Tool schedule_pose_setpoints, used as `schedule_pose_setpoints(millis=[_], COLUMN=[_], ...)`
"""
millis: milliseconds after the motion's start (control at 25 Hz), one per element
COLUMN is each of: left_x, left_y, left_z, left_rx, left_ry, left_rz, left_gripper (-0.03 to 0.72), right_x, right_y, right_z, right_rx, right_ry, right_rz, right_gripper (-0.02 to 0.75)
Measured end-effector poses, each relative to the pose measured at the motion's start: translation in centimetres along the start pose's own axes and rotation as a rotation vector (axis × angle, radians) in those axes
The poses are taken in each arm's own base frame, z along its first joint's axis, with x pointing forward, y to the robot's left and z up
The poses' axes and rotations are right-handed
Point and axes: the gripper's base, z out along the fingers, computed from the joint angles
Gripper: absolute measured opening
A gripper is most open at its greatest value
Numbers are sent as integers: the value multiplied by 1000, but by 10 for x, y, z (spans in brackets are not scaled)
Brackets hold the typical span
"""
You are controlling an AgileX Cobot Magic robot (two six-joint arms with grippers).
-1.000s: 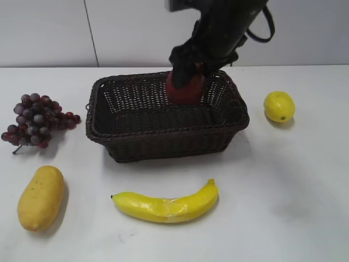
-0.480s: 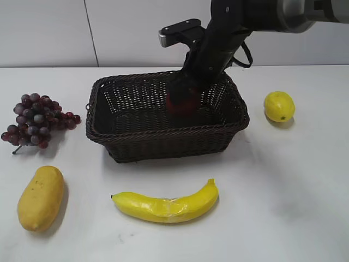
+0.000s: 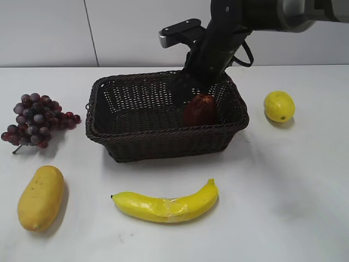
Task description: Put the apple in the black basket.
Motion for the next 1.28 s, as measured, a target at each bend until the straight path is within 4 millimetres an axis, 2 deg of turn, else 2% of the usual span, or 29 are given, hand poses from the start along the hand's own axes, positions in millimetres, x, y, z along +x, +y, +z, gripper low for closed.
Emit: schedule_pose_setpoints(millis=[120, 200, 280, 440, 560, 680, 840, 960, 1080, 1280], left_x=[0, 0, 0, 0, 0, 0, 0, 0, 0, 0], left_y=[0, 0, 0, 0, 0, 0, 0, 0, 0, 0], left_z=[0, 0, 0, 0, 0, 0, 0, 0, 0, 0], left_rx=[0, 0, 0, 0, 0, 0, 0, 0, 0, 0], left_ry=[0, 0, 0, 0, 0, 0, 0, 0, 0, 0], left_rz=[0, 0, 0, 0, 0, 0, 0, 0, 0, 0], left_gripper=[235, 235, 235, 235, 235, 235, 235, 235, 235, 235], right_x=[-3, -11, -23, -39, -35, -21, 8, 42, 81, 153], right_y=[-2, -4, -5, -4, -5, -15, -36, -44, -32, -5], right_z=[-8, -26, -54, -126, -171, -206, -245, -264, -280, -307], right_rx=[21, 44, 64, 92, 139, 200, 244, 267, 260, 220], right_ry=[11, -7, -50, -158, -176, -130, -87, -64, -66, -215], right_rz=[-29, -52, -66, -76, -82, -34, 99, 153, 170, 206], right_gripper=[604, 604, 604, 604, 603, 598, 594, 594, 594, 594])
